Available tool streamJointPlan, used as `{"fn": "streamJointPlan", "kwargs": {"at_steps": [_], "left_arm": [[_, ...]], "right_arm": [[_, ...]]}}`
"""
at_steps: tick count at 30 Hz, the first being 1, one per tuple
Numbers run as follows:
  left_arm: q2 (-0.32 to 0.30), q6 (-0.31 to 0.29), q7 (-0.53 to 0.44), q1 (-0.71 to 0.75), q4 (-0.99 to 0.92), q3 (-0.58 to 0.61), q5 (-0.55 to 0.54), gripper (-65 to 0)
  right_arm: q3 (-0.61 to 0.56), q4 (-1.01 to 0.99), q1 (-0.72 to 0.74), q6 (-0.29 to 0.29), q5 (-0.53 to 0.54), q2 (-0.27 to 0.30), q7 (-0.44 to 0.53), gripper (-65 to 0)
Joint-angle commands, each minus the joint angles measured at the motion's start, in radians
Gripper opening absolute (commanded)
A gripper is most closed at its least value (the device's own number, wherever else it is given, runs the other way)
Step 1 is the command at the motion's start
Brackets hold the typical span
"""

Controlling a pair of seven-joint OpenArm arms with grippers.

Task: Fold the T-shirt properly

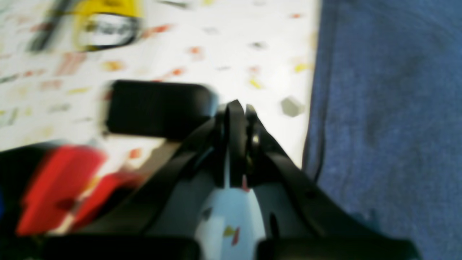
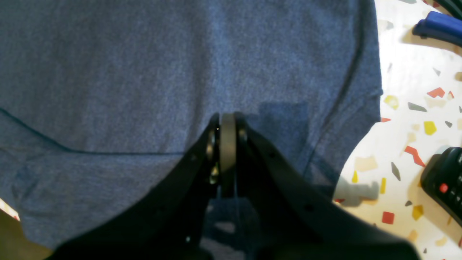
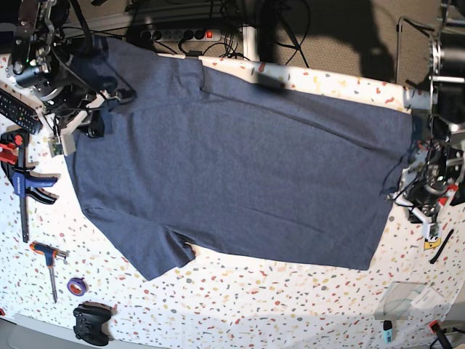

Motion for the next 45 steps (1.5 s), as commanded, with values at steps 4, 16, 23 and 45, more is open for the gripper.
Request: {"fn": "streamJointPlan", "kwargs": {"at_steps": [4,16,23,45], "left_arm": [[-0.050,0.106,-0.008,0.128,0.349,-0.005,-0.059,-65.0],[-0.125,0.201,0.032,0.594,0.873,-0.142,-0.173,-65.0],[-0.114,-0.003,0.032,0.759,0.943,-0.246,-0.217,-65.0],[0.061,-0.193,0.029,0.882,0.764,-0.246,-0.100,-65.0]], "right_arm": [[0.006,0.018,0.006,0.011,0.013,0.016,0.022,-65.0],[0.006,0.018,-0.014,0.013,-0.008,0.013,0.040,-65.0],[0.006,0.018,-0.072,0.014,-0.007,-0.005,0.097,-65.0],[0.009,-0.018,-0.100,0.109,-0.321,-0.100,0.173,-65.0]]}}
